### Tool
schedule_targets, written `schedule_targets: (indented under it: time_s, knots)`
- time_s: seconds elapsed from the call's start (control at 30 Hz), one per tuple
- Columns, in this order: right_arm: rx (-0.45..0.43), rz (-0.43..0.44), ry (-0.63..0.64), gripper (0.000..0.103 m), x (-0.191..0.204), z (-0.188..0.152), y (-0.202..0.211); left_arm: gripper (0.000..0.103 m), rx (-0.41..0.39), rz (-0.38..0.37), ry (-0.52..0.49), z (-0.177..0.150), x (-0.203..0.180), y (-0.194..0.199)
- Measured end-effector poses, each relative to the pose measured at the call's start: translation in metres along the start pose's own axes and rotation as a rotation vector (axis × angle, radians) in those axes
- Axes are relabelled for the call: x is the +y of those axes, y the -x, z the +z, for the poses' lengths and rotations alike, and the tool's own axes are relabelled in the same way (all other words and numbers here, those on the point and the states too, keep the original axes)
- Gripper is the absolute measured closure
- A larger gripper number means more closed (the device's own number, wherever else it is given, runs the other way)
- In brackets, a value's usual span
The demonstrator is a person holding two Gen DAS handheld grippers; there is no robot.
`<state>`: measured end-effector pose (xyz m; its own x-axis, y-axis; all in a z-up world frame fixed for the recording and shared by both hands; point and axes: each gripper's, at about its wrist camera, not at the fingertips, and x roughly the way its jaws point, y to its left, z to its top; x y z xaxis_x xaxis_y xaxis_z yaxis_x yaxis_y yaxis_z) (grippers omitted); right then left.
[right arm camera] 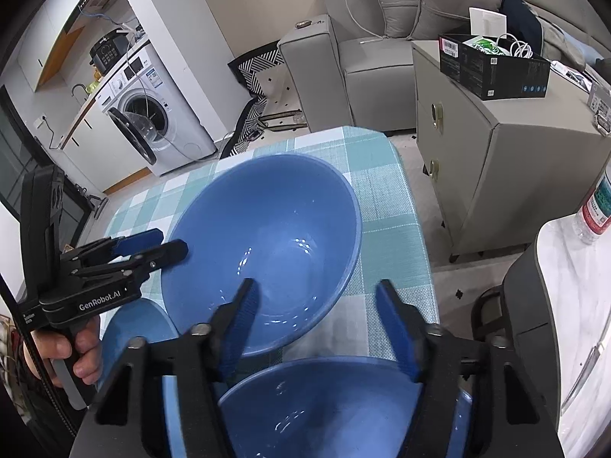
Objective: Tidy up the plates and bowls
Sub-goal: 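Close both grippers on the blue bowl rim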
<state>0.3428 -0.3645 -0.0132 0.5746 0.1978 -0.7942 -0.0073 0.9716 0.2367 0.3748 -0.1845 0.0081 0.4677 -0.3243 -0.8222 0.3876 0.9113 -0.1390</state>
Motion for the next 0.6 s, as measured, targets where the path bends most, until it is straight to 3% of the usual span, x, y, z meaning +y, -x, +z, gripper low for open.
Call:
schedule_targets:
  time_s: [0.37,0.6]
  knots:
    - [0.01,-0.017,0.02,0.063,0.004,-0.003,-0.003,0.077,0.005,-0.034,-0.041,0.0,-0.012,0.0]
    - [0.008,-0.032,0.037,0.076,0.005,-0.004,-0.004,0.084,-0.008,-0.054,-0.068,-0.001,-0.018,0.003]
